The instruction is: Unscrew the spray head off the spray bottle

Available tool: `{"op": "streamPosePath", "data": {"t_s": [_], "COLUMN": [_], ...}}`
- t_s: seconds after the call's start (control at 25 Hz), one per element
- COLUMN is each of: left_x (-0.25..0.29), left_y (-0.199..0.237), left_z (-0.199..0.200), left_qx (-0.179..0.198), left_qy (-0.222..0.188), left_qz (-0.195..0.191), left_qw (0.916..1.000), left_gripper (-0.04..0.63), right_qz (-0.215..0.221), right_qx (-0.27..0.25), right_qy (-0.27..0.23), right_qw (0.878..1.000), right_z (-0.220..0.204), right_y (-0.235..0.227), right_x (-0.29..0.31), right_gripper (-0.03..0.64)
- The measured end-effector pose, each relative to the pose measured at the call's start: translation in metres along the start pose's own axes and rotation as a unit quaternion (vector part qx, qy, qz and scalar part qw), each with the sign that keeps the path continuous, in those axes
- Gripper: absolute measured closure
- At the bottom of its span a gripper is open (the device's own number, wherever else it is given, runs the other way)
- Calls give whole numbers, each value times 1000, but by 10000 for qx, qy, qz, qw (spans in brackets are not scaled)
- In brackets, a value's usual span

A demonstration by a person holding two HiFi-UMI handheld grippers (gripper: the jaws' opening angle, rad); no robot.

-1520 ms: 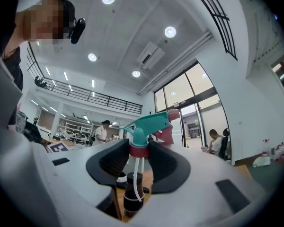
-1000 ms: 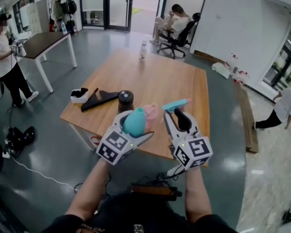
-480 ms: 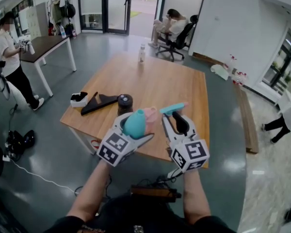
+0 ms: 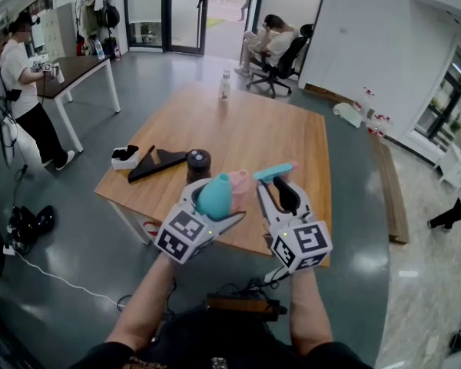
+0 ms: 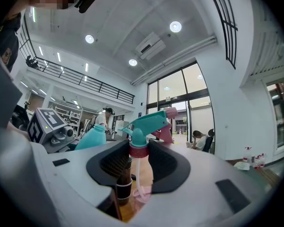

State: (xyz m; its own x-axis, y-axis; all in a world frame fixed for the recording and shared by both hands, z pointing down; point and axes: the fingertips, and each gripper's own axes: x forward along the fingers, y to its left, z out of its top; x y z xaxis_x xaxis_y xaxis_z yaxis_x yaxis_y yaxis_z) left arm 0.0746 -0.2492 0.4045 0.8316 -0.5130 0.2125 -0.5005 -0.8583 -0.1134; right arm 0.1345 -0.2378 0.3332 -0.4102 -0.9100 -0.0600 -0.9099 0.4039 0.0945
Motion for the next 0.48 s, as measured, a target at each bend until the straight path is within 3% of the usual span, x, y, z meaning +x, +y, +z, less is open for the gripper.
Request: {"op": "streamPosePath", "data": {"t_s": [0.48], "left_x": [0], "left_y": [-1], "left_z": [0], "left_qx": [-32], "left_qy": [-27], "left_qz": [-37], "left_qw": [10000], "left_gripper": [160], "right_qz": [-107], "right_qx": [-5], "right_qy": [57], "right_qw": [9999], "right_z": [3], "right_y": [0], "right_x": [0], "right_gripper": [483]}}
